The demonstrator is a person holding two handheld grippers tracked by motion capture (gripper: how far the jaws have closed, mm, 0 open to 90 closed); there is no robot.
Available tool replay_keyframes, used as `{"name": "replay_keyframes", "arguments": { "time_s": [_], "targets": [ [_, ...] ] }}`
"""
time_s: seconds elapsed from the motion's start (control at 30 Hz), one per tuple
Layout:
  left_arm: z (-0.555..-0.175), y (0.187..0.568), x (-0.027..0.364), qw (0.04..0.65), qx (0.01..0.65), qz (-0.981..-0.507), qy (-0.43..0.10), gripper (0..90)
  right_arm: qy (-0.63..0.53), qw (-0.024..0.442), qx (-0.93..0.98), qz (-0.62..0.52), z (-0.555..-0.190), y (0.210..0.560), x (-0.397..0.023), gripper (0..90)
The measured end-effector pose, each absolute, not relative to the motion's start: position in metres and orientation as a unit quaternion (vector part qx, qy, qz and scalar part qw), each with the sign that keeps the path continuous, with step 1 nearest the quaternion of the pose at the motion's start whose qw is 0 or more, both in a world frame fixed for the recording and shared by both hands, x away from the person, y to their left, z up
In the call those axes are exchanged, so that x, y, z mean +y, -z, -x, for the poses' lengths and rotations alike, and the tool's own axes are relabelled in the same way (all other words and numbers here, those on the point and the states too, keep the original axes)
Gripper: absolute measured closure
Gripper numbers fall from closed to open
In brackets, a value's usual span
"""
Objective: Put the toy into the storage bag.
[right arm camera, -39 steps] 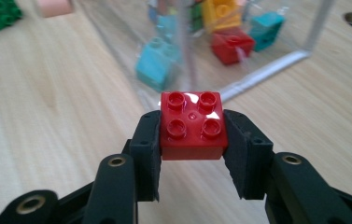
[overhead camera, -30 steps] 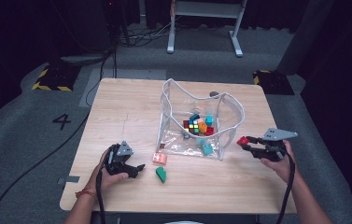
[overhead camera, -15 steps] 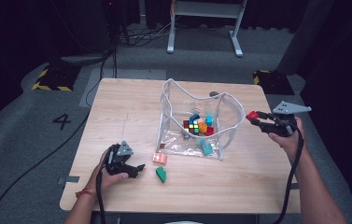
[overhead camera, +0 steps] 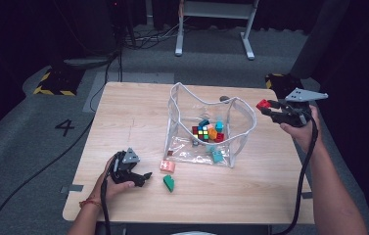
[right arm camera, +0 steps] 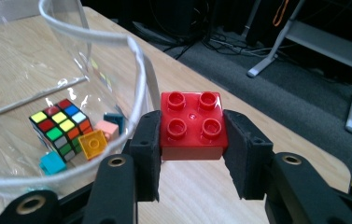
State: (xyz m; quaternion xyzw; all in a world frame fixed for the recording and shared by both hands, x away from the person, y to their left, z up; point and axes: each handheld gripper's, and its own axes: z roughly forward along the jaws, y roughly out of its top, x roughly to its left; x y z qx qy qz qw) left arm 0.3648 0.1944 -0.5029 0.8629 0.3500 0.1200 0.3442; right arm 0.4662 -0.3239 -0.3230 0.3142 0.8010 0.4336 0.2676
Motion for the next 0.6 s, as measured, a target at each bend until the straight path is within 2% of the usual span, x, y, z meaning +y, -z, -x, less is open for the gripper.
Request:
{"name": "replay_keyframes", "arguments": {
  "time_s": [0.27,0.6],
  "targets": [
    [-0.365,0.503,0.194,0.344,0.350,-0.863,-0.120,13.2,-0.446,0.265,0.805,-0.287,-0.466,0.303,-0.304,59.9],
    [-0.365,0.503,0.194,0.344,0.350,-0.863,-0.120,13.2,-0.451,0.237,0.828,-0.235,-0.458,0.300,-0.264,59.9]
  ]
}}
